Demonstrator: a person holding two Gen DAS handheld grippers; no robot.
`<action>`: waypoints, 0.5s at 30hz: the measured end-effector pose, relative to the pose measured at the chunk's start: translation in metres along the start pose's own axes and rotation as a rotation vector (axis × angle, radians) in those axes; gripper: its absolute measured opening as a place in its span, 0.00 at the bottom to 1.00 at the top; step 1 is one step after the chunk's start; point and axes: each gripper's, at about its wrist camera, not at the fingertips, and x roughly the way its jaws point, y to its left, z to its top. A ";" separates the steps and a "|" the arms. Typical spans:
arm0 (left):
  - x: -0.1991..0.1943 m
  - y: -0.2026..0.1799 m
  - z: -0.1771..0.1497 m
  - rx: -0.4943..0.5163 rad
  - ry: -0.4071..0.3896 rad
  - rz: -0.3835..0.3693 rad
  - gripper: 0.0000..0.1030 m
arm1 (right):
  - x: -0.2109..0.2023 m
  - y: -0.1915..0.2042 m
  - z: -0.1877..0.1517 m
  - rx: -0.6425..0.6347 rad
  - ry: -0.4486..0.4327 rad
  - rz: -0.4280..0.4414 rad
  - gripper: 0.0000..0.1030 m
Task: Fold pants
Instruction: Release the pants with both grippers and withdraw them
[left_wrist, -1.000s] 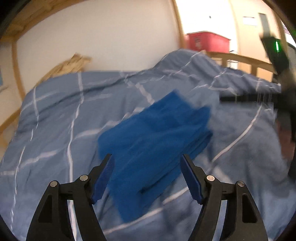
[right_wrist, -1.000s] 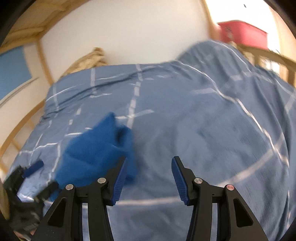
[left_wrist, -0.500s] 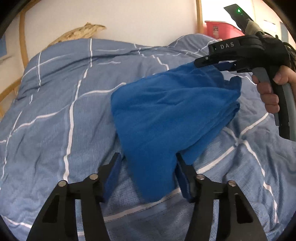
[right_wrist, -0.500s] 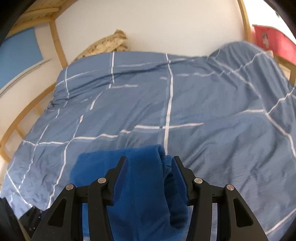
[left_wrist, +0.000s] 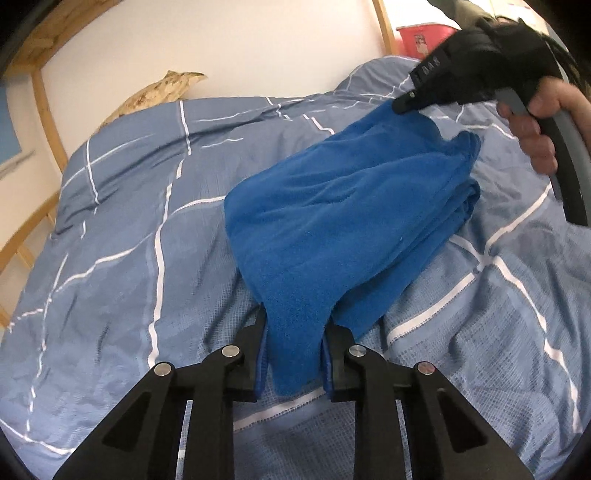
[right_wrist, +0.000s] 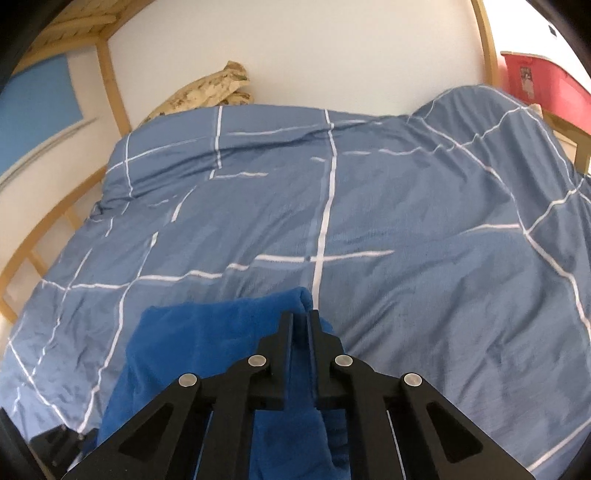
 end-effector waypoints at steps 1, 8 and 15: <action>0.001 -0.002 -0.001 0.017 0.005 0.014 0.21 | 0.000 0.000 0.001 -0.001 -0.004 -0.002 0.06; 0.002 -0.010 -0.005 0.080 0.019 0.043 0.21 | 0.011 -0.006 0.003 0.029 0.014 -0.100 0.04; 0.006 -0.012 -0.006 0.096 0.055 0.037 0.31 | 0.010 -0.021 -0.010 0.075 0.053 -0.117 0.05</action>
